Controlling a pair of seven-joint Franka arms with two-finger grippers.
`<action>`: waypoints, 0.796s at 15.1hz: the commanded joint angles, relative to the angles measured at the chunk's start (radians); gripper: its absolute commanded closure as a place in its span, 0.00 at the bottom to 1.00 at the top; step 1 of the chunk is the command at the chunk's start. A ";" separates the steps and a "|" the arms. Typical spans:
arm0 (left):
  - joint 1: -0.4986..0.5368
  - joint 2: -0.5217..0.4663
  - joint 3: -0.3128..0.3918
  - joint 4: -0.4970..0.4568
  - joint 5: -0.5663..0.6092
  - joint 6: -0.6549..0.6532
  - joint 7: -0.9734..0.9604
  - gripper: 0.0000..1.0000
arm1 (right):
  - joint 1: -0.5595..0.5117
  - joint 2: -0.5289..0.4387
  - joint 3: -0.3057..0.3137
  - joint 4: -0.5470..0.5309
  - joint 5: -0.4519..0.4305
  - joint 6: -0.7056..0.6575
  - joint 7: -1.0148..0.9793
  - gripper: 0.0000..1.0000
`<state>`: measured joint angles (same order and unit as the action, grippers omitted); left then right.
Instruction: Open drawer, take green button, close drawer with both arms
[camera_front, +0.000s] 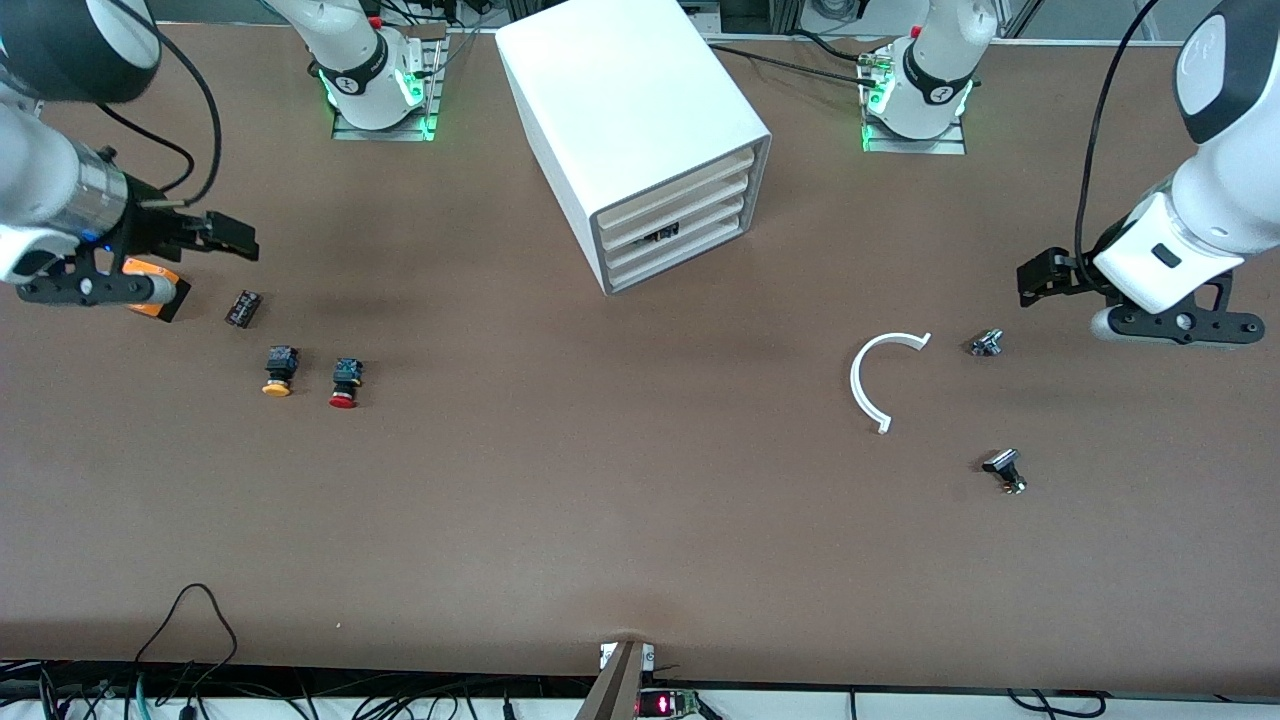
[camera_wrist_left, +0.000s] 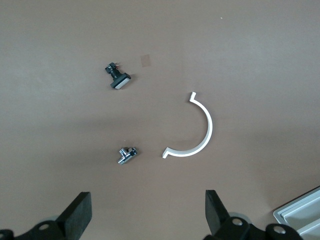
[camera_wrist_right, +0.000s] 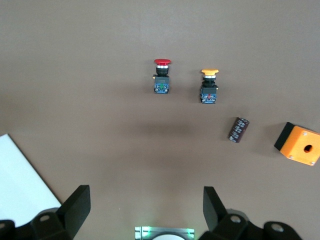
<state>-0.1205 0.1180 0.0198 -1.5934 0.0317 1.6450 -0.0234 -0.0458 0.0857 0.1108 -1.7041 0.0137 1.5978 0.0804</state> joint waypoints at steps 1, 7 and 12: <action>-0.008 0.012 -0.004 0.032 0.007 -0.053 0.020 0.00 | 0.007 0.055 0.013 0.008 -0.006 0.053 0.084 0.00; -0.021 0.018 -0.024 0.023 -0.138 -0.164 0.020 0.00 | 0.070 0.152 0.015 0.011 0.034 0.137 0.257 0.00; -0.021 0.095 -0.041 0.009 -0.418 -0.264 0.141 0.00 | 0.147 0.206 0.014 0.011 0.052 0.220 0.366 0.00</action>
<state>-0.1454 0.1669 -0.0167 -1.5958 -0.2946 1.4182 0.0515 0.0753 0.2754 0.1257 -1.7033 0.0438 1.7953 0.3889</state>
